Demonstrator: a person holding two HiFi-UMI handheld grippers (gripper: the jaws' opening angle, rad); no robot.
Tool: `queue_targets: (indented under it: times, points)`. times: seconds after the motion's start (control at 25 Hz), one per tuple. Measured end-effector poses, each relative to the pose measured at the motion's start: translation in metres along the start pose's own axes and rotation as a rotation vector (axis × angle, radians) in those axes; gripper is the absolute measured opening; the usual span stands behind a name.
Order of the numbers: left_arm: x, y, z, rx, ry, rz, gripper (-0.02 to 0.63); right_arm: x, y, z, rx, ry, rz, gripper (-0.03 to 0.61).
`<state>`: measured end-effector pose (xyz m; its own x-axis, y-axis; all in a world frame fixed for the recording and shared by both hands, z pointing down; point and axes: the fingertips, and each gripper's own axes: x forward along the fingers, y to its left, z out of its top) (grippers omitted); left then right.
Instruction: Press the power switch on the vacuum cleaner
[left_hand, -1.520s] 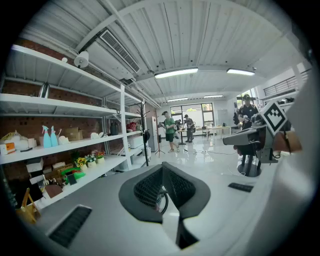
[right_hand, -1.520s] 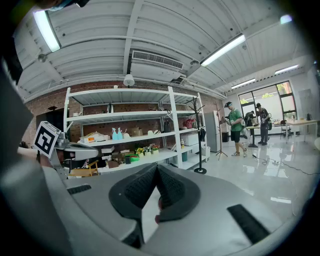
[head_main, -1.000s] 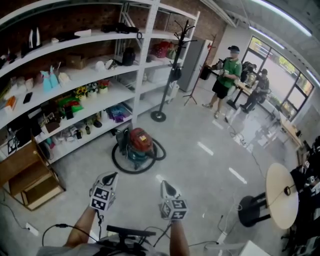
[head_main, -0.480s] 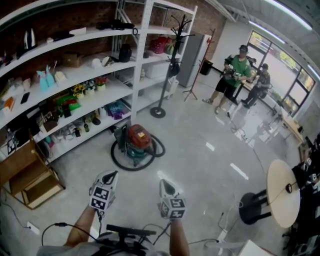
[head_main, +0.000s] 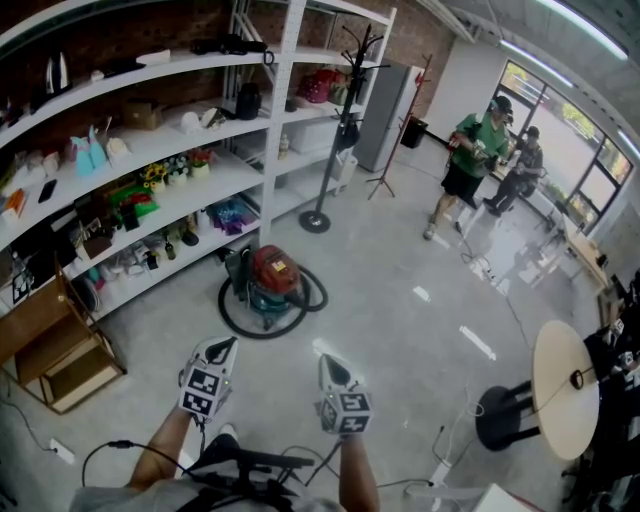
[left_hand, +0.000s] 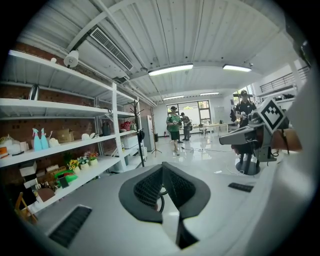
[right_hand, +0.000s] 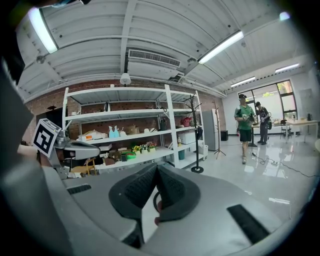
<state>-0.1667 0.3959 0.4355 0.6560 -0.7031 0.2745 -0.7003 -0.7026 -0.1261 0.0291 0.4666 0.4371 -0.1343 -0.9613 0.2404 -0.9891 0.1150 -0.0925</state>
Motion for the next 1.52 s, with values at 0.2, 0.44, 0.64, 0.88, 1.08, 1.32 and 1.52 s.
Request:
queue_targets:
  times: [0.2,0.44,0.64,0.88,1.08,1.32,1.52]
  points:
    - [0.021,0.008,0.0,0.003,0.003,-0.012,0.006,0.021,-0.001,0.001,0.007,0.029,0.011,0.006]
    - [0.058,0.041,0.008,-0.006,0.001,-0.014,0.006,0.067,-0.01,0.007,0.014,0.029,0.01,0.007]
    - [0.096,0.074,0.017,-0.005,0.005,-0.024,0.005,0.112,-0.016,0.02,0.033,0.036,0.007,0.006]
    - [0.14,0.106,0.025,0.005,0.02,-0.053,0.006,0.167,-0.024,0.032,0.028,0.062,0.003,0.007]
    - [0.17,0.139,0.029,0.001,0.016,-0.06,0.006,0.21,-0.023,0.049,0.032,0.048,-0.005,0.006]
    - [0.199,0.17,0.033,-0.008,0.01,-0.07,0.006,0.248,-0.028,0.058,0.045,0.068,-0.013,0.007]
    - [0.216,0.188,0.037,-0.014,0.006,-0.069,0.005,0.271,-0.036,0.066,0.046,0.057,-0.02,0.008]
